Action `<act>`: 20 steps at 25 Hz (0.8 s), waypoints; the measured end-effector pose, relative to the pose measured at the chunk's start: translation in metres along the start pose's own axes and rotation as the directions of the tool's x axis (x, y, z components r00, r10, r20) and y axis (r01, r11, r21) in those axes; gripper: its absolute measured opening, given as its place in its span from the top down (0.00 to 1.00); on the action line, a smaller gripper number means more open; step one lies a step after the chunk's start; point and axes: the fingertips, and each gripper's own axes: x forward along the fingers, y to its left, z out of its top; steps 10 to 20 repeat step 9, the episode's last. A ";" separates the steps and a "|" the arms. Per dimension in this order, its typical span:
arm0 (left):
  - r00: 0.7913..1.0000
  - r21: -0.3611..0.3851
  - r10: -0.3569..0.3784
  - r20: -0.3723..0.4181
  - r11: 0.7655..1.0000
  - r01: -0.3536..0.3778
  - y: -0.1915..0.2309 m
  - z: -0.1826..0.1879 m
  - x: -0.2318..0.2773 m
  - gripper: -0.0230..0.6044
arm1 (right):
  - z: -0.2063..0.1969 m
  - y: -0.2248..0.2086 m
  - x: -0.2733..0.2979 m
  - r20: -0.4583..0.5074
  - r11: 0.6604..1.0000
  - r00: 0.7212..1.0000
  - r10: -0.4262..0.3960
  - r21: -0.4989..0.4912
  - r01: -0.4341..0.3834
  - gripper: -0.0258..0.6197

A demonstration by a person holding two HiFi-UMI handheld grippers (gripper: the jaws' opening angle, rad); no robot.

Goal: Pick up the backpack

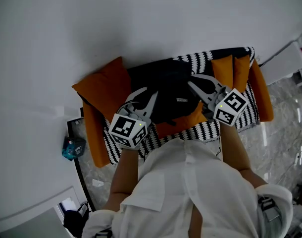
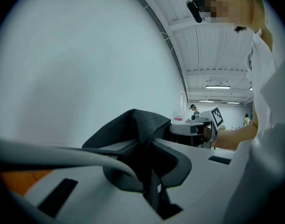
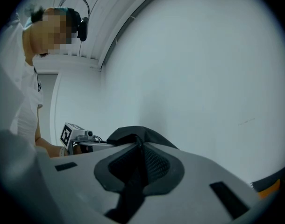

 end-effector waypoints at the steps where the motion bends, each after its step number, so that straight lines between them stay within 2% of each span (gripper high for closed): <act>1: 1.000 -0.001 0.000 0.002 1.000 0.000 0.000 0.000 0.000 0.89 | 0.000 0.000 0.000 0.001 1.000 1.000 0.000 0.000 0.000 0.90; 20: 1.000 -0.002 0.002 0.010 1.000 -0.002 -0.001 0.002 -0.002 0.89 | 0.000 0.002 0.000 0.013 1.000 1.000 0.004 0.009 -0.004 0.90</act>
